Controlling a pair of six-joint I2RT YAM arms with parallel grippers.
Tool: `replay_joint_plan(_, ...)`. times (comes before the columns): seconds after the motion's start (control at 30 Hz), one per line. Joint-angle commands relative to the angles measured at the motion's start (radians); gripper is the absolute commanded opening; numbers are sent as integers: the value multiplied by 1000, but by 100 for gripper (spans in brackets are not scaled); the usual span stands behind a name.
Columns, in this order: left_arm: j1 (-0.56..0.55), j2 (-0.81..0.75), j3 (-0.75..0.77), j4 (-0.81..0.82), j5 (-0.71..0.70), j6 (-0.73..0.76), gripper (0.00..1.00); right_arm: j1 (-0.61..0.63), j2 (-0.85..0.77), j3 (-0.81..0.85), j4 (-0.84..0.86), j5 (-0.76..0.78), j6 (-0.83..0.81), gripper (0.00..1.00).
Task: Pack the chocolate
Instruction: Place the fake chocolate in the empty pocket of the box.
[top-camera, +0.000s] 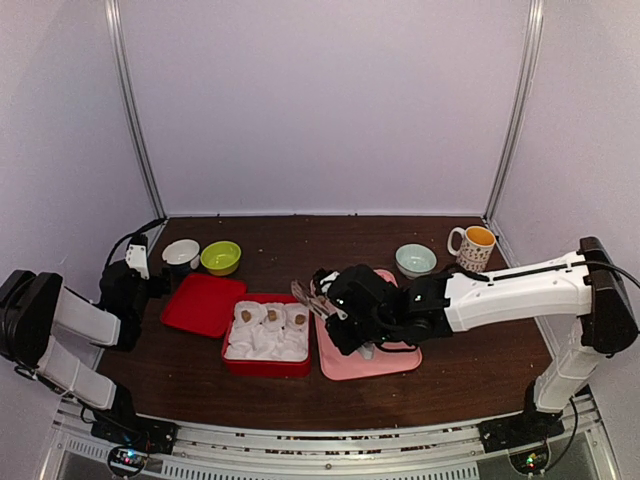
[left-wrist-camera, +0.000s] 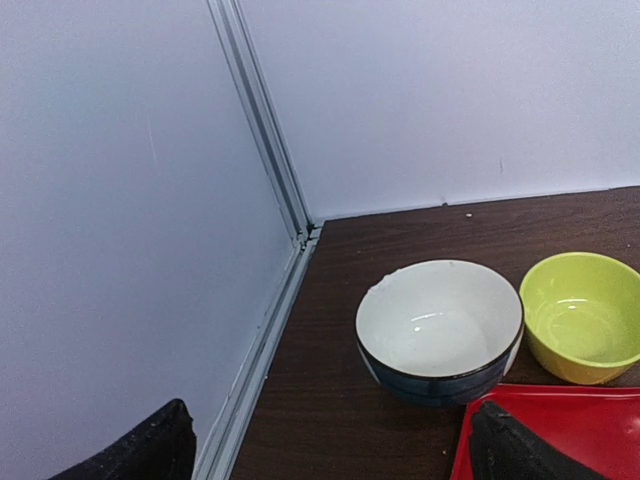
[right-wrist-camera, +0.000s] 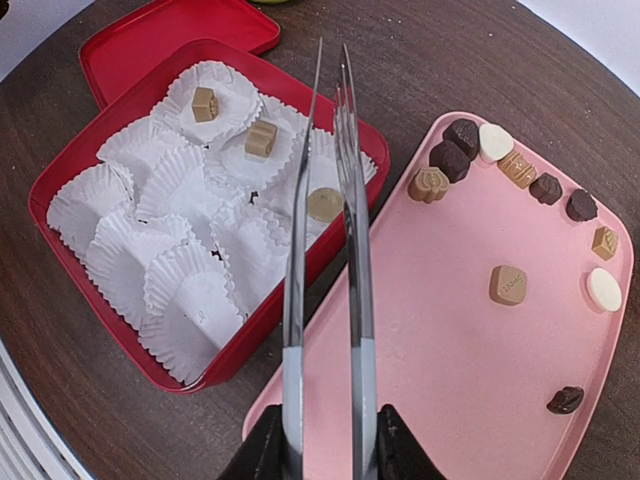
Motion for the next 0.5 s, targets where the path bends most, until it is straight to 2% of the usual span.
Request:
replay_joint_plan(0.0, 7, 8, 20, 47, -1, -11, 98, 14, 20, 57, 2, -1, -17, 25)
replay_joint_plan(0.17, 8, 8, 20, 48, -1, -10, 98, 18, 17, 57, -5, 21, -11, 25)
replay_joint_plan(0.47, 7, 8, 20, 46, 0, -10, 98, 17, -78, -25, -2, 150, 42, 26)
